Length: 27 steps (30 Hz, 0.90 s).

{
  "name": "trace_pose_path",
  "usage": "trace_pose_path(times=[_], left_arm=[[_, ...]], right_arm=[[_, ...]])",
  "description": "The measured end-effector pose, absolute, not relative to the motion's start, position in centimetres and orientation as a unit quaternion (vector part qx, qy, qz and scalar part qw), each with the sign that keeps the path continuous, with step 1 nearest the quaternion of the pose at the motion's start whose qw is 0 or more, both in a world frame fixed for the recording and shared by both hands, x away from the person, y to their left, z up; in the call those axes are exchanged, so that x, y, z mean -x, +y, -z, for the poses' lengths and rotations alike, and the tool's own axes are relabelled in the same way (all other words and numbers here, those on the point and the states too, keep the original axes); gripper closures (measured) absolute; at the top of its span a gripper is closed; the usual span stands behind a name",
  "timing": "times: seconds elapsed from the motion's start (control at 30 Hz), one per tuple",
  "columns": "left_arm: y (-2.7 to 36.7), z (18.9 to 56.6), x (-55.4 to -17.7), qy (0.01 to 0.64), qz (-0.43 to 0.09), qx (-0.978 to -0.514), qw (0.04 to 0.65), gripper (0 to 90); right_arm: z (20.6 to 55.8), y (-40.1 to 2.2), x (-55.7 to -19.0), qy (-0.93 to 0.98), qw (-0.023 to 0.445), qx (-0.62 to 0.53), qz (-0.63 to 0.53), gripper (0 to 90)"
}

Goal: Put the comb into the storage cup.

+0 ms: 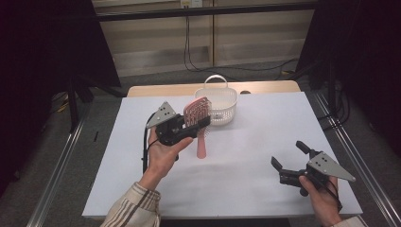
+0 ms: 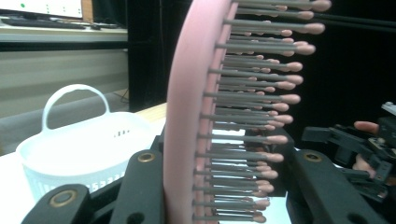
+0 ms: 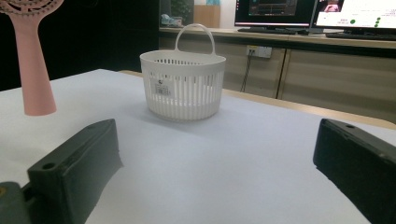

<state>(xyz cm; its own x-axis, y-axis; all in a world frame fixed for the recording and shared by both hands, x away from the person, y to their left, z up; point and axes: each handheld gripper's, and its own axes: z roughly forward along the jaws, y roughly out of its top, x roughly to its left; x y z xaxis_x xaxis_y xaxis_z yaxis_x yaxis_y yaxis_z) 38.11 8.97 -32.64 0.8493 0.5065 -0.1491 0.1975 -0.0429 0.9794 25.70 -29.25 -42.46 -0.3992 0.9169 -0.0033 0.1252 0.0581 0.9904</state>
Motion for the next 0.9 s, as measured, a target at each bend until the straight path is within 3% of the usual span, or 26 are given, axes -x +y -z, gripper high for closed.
trace_pose_path(times=[0.9], left_arm=[[8.2,30.1,-41.7,0.271,-0.164,-0.694,0.647,61.3]], right_arm=[[42.9,-30.0,-25.4,0.624,0.361,-0.419,-0.552,0.0]])
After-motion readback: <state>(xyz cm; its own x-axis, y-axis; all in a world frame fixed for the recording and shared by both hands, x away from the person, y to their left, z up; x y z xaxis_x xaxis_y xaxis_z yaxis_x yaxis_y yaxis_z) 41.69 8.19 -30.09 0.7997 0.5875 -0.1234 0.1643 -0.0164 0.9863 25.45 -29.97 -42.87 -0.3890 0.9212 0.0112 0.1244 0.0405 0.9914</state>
